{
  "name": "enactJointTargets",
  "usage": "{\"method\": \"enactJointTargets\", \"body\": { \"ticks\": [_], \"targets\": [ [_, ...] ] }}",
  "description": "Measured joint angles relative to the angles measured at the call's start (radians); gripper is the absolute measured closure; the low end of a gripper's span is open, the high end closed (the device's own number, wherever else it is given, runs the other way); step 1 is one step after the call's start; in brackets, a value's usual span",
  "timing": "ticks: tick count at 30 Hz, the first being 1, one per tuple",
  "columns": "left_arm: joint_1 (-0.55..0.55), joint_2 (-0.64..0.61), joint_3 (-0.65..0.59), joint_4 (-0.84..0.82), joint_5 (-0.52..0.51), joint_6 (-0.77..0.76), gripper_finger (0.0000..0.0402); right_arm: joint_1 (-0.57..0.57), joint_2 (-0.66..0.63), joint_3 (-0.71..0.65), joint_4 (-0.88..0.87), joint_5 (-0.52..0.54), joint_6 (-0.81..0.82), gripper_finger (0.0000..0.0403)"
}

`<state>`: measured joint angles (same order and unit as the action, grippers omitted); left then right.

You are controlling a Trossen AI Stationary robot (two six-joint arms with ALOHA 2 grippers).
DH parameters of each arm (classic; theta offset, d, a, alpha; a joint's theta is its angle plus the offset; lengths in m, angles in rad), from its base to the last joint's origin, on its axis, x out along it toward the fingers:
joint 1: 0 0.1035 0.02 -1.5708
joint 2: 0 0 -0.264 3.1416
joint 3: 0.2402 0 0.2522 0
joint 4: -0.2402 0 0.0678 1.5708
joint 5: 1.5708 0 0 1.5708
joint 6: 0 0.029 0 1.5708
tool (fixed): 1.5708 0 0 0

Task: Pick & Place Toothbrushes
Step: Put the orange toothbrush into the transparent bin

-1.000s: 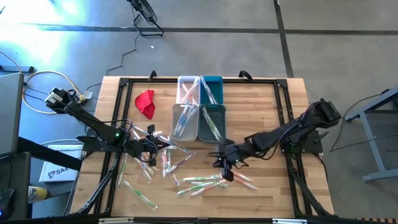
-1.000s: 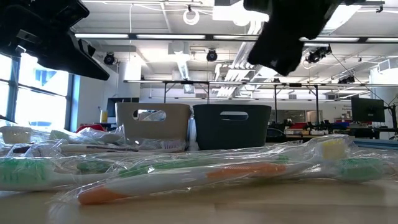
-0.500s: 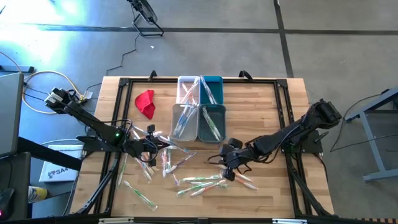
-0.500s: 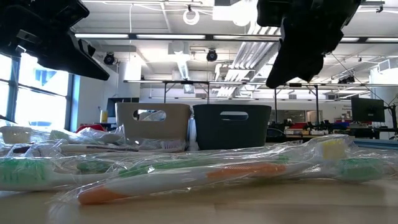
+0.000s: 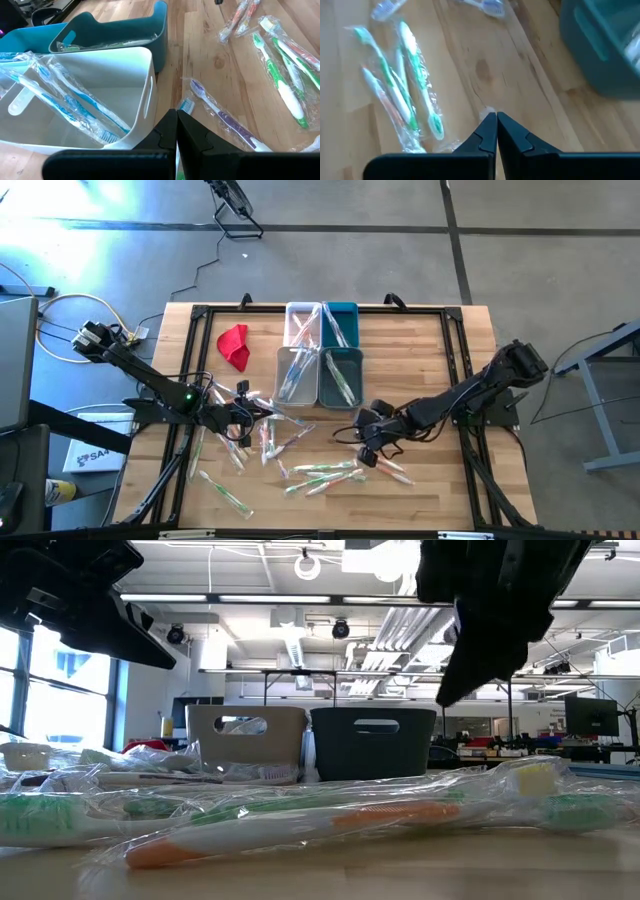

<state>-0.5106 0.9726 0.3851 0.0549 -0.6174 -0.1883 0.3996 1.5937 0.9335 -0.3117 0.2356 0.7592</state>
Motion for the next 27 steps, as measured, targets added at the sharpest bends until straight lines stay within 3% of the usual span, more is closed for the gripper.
{"method": "enactJointTargets", "body": {
  "ticks": [14,17,23,27],
  "targets": [
    [0.000,0.000,0.000,0.002,0.001,0.000,0.0399,-0.003,0.036,-0.003,-0.033,-0.014,0.033,0.0393],
    [0.000,0.000,0.000,0.001,0.001,0.000,0.0399,-0.003,0.036,-0.003,-0.035,-0.031,0.032,0.0365],
    [0.000,0.000,0.000,0.002,0.002,0.000,0.0399,-0.002,0.036,-0.003,-0.035,-0.060,-0.022,0.0270],
    [0.000,0.000,0.000,0.002,0.004,0.000,0.0399,0.000,0.048,-0.003,-0.025,-0.077,-0.052,0.0243]
  ]
}}
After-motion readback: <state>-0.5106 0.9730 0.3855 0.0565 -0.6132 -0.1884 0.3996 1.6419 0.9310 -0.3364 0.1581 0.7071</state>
